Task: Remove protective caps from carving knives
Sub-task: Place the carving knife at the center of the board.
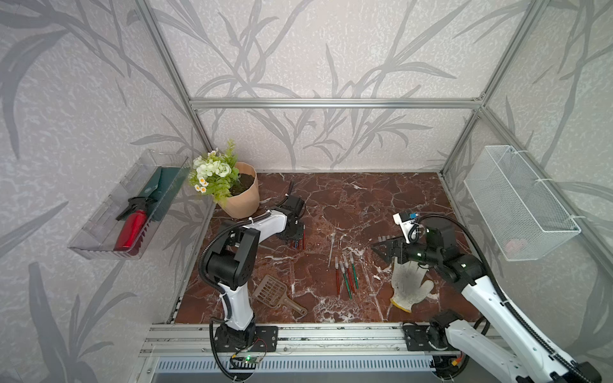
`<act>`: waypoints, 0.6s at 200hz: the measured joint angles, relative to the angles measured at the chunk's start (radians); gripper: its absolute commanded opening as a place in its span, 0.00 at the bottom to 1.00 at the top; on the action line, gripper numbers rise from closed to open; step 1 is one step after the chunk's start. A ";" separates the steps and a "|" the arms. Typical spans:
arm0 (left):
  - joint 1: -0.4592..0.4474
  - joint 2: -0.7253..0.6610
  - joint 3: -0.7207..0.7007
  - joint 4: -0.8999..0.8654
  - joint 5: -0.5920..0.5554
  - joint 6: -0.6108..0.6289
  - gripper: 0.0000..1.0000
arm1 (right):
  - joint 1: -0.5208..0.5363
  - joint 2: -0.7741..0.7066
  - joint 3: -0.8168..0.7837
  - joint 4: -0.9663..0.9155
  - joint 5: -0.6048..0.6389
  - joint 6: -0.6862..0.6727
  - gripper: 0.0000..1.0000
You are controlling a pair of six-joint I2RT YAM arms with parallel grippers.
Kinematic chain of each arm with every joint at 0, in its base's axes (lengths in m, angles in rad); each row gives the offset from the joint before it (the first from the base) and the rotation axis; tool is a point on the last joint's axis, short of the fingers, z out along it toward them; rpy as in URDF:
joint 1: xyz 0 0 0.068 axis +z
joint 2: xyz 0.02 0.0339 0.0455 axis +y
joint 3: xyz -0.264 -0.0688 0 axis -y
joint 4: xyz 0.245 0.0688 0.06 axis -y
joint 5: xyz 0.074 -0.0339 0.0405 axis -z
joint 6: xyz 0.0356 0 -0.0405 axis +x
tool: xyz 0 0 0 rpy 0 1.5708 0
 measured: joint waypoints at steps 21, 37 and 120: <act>0.000 0.000 0.002 0.000 0.000 -0.001 0.18 | 0.000 0.000 0.000 0.000 0.000 0.000 0.99; 0.000 0.000 0.002 -0.001 0.000 -0.002 0.18 | 0.000 0.000 0.000 0.000 0.000 0.000 0.99; 0.000 -0.026 0.002 -0.041 0.003 -0.057 0.21 | 0.000 0.000 0.000 0.000 0.001 0.000 0.99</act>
